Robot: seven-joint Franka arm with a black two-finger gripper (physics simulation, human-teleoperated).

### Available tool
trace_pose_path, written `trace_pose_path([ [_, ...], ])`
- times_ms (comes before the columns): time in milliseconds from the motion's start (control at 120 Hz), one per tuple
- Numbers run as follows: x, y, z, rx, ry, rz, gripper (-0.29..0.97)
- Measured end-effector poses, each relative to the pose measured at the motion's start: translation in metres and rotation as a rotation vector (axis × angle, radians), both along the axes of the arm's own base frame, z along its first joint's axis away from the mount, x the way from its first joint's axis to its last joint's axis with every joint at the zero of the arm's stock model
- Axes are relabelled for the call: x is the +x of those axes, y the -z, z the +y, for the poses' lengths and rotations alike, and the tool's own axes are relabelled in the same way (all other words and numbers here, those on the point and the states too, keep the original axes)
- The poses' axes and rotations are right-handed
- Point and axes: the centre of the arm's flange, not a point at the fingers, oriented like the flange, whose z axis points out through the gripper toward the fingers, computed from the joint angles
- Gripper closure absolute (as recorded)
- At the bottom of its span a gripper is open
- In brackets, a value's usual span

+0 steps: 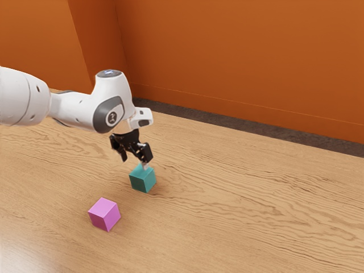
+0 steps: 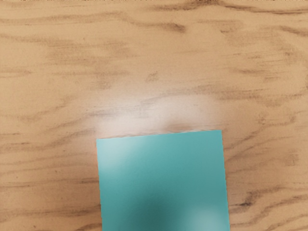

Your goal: Pick up the blue block with one arm, and put the blue block on the pink block with one arm

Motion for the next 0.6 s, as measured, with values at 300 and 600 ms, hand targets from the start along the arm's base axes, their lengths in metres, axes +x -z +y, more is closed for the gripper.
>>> trace_pose_path([
  [300, 0.001, 0.016, -0.009, -0.015, 0.011, 0.031, 0.0],
  [600, -0.009, 0.012, -0.018, -0.025, 0.026, 0.04, 0.0],
])
